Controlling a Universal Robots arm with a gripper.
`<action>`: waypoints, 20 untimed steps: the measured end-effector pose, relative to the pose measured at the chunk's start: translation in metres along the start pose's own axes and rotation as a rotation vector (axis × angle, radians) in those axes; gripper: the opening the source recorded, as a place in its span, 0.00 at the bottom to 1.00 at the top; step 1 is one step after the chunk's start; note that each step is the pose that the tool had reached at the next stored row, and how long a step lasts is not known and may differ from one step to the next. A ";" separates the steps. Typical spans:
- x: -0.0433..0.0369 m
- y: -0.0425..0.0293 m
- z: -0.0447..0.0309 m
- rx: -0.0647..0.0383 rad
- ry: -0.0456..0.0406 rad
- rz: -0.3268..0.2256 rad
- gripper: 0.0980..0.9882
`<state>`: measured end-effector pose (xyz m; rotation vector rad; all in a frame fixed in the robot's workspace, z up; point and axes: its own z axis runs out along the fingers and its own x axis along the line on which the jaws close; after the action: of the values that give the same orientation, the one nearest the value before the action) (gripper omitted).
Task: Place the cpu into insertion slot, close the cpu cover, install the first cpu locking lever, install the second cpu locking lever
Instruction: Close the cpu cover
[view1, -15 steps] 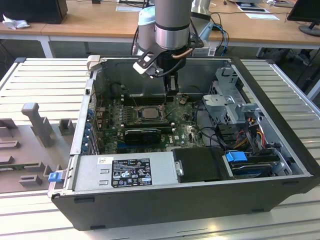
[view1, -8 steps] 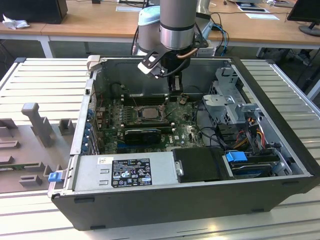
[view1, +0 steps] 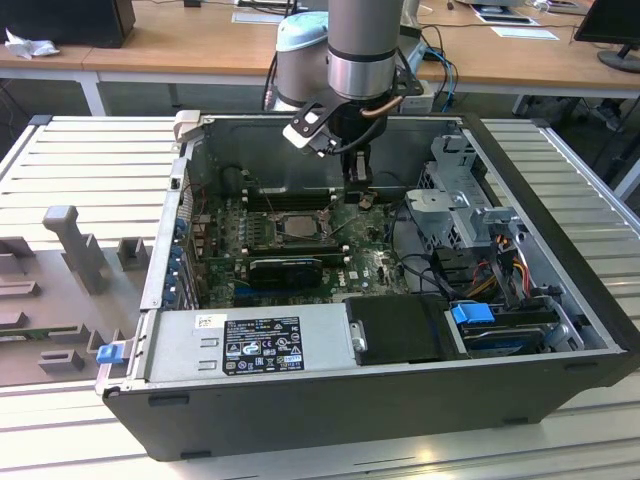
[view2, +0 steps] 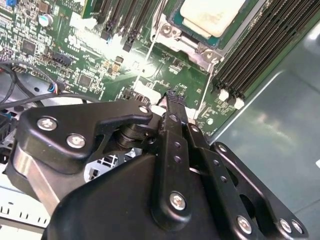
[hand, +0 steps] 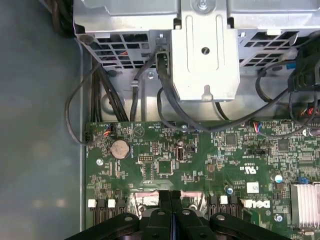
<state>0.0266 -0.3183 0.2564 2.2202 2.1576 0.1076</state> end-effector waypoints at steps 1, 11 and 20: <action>0.0000 0.0008 0.0000 0.000 -0.0001 0.000 0.01; 0.0004 0.0123 -0.0022 0.000 0.0003 0.000 0.01; 0.0006 0.0254 0.0047 0.007 0.0013 0.000 0.01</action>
<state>0.0524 -0.3183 0.2537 2.2250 2.1618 0.1013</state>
